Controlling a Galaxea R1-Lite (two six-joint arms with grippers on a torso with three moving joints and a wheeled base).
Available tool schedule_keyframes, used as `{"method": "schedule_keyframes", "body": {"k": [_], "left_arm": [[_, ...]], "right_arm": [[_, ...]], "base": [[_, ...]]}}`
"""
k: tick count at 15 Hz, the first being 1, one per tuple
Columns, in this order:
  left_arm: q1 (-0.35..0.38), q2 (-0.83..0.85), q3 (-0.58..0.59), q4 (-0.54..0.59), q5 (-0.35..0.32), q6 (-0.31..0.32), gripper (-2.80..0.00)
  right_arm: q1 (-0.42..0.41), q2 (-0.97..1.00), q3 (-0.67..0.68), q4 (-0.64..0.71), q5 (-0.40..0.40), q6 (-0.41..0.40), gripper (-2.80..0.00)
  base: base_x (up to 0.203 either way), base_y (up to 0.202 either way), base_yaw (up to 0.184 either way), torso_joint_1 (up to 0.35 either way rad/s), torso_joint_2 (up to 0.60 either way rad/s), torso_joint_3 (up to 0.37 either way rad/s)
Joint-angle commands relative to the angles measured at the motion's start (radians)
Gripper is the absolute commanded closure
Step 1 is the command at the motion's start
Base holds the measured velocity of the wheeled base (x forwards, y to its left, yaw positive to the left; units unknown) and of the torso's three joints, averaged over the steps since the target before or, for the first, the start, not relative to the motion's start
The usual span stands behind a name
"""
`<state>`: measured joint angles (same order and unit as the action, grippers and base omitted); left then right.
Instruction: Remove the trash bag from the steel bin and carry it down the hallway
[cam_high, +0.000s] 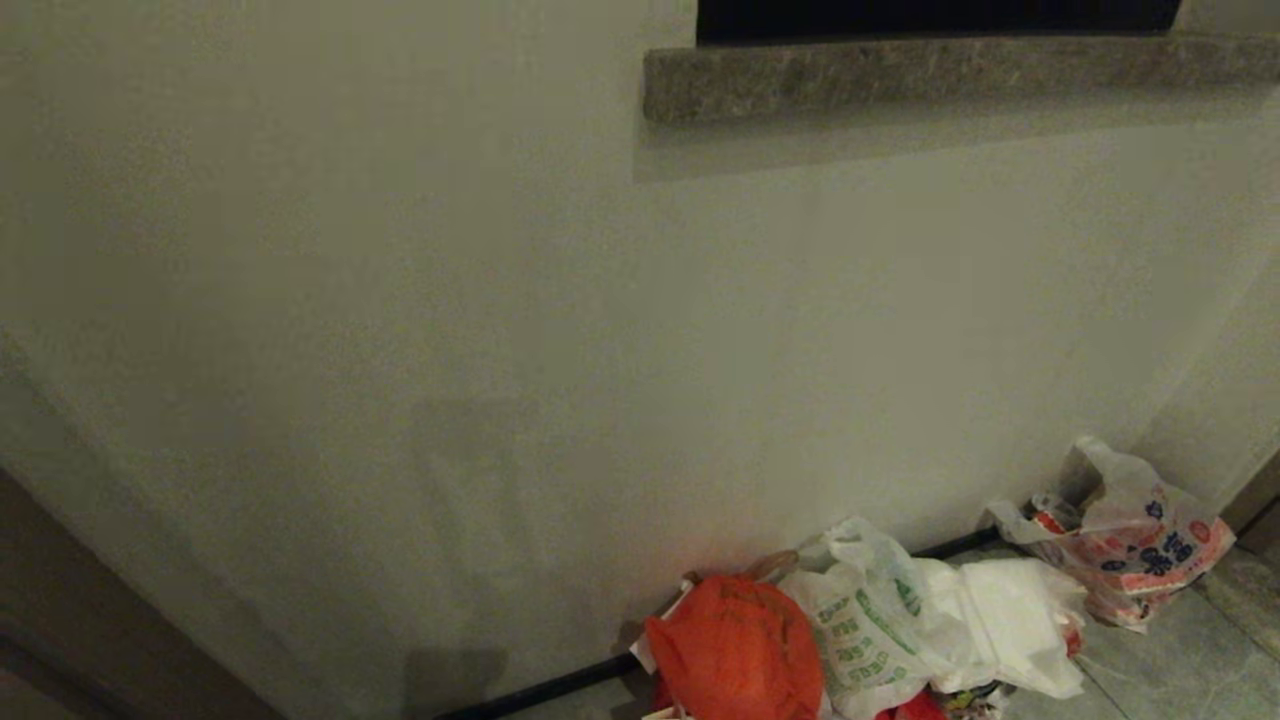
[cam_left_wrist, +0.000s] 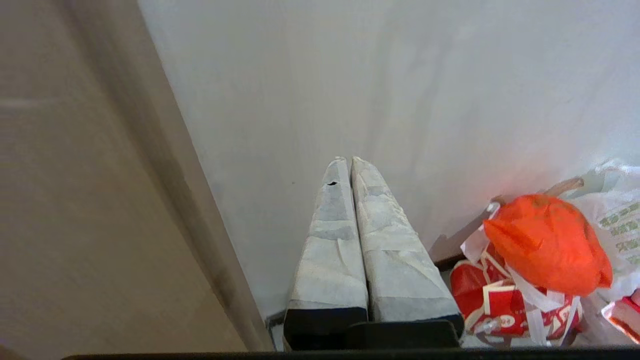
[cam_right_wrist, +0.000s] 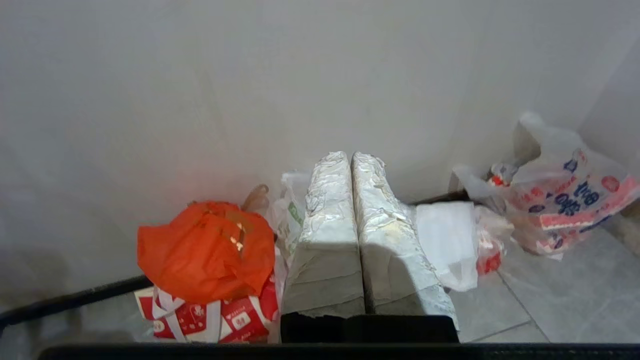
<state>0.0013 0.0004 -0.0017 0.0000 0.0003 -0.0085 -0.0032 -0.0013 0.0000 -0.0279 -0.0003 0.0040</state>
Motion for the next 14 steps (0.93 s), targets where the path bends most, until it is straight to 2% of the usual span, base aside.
{"method": "schedule_keyframes", "body": {"k": [1,4,14], "left_arm": [[0.000,0.001,0.000,0.000,0.000,-0.001,0.00],[0.000,0.000,0.000,0.000,0.000,0.001,0.00],[0.000,0.000,0.000,0.000,0.000,0.002,0.00]], "right_arm": [[0.000,0.001,0.012,0.000,0.000,0.001,0.00],[0.000,0.001,0.012,0.000,0.000,0.001,0.00],[0.000,0.001,0.012,-0.001,-0.001,0.001,0.00]], "base": [[0.000,0.000,0.000,0.004,0.00,0.205],[0.000,0.000,0.000,0.005,0.00,0.206],[0.000,0.000,0.000,0.001,0.00,0.026]]}}
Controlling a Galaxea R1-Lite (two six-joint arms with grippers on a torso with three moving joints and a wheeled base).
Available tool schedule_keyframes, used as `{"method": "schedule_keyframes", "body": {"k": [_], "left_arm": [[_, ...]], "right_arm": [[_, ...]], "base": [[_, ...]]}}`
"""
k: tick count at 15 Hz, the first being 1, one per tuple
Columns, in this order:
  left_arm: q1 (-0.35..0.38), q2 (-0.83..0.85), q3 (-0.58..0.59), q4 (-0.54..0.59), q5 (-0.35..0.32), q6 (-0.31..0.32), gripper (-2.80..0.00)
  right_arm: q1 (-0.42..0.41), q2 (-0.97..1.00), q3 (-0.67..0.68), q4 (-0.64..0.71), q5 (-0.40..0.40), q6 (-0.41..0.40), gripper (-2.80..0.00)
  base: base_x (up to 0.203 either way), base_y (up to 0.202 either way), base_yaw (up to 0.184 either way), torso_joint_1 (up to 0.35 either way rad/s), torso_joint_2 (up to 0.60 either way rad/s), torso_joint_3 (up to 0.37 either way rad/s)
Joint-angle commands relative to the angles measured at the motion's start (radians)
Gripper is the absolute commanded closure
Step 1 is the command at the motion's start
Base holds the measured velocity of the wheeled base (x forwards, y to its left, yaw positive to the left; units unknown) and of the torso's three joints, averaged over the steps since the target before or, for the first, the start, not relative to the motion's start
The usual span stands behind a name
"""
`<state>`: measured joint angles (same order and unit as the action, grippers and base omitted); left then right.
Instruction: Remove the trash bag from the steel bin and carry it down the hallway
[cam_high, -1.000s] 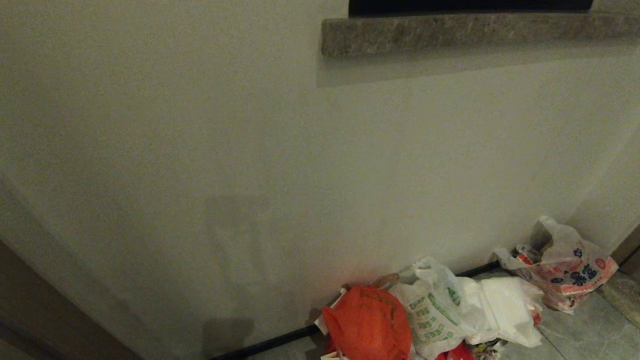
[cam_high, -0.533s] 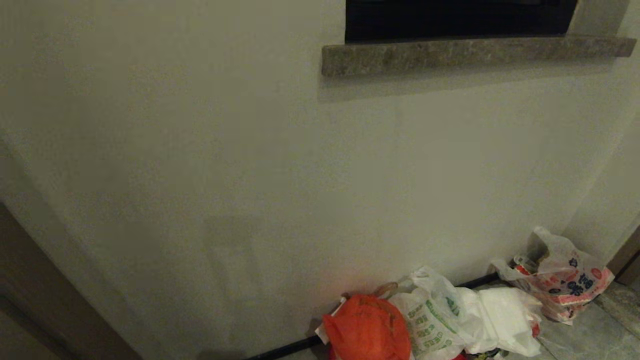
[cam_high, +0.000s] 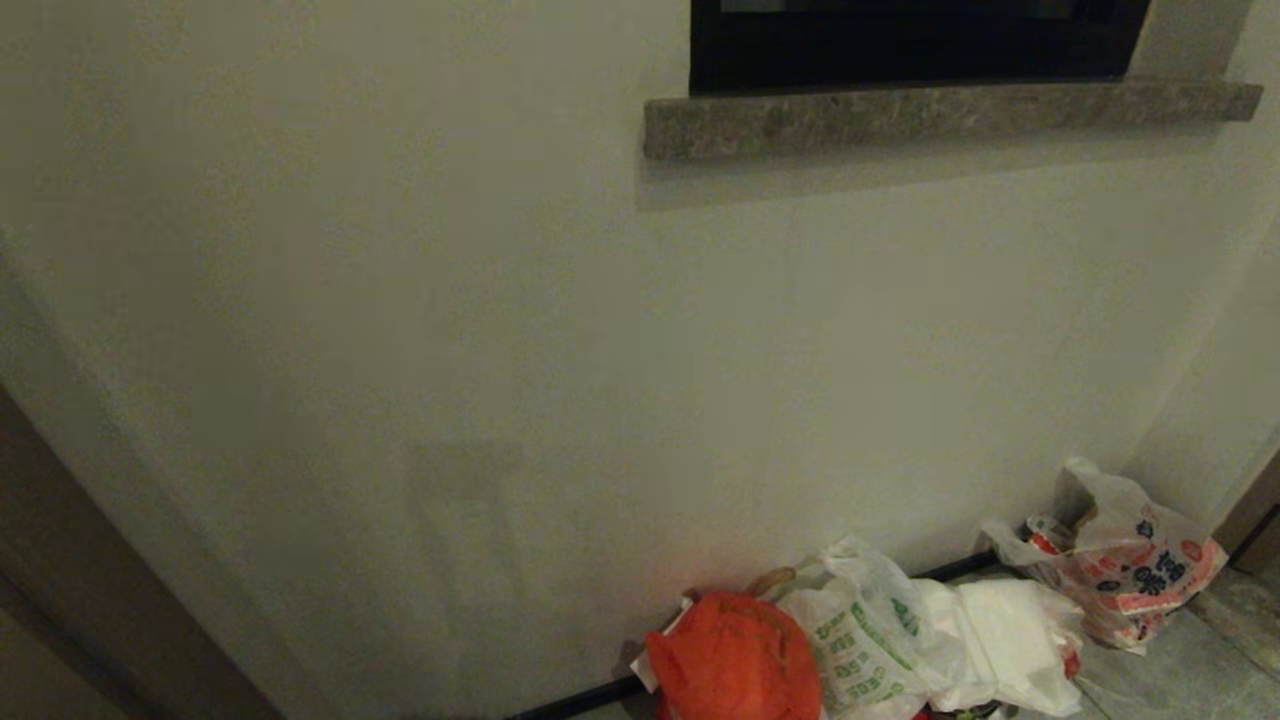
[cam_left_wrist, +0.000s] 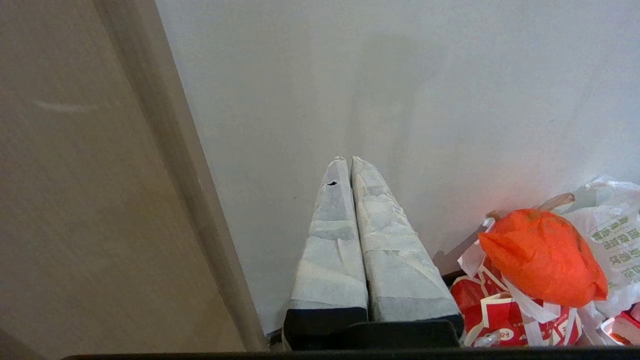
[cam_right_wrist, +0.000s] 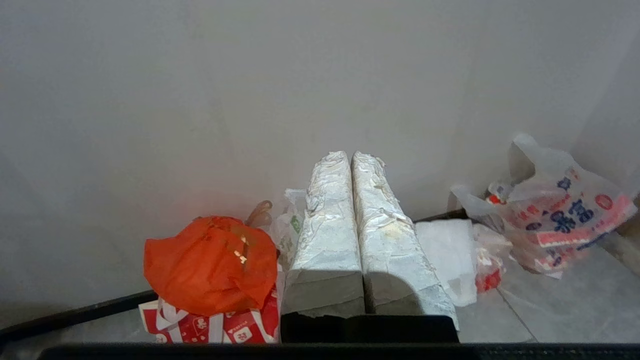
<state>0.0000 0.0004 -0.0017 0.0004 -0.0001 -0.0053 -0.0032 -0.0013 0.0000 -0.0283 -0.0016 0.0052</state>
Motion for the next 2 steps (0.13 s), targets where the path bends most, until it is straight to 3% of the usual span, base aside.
{"method": "schedule_keyframes", "body": {"k": [1,2], "left_arm": [[0.001,0.000,0.000,0.000,0.000,-0.001,0.00],[0.002,0.000,0.000,0.000,0.000,-0.001,0.00]], "right_arm": [[0.000,0.001,0.012,-0.001,0.000,-0.001,0.00],[0.000,0.001,0.011,-0.001,0.000,-0.001,0.00]], "base": [[0.000,0.000,0.000,0.000,0.00,0.000],[0.000,0.000,0.000,0.000,0.00,0.000]]}}
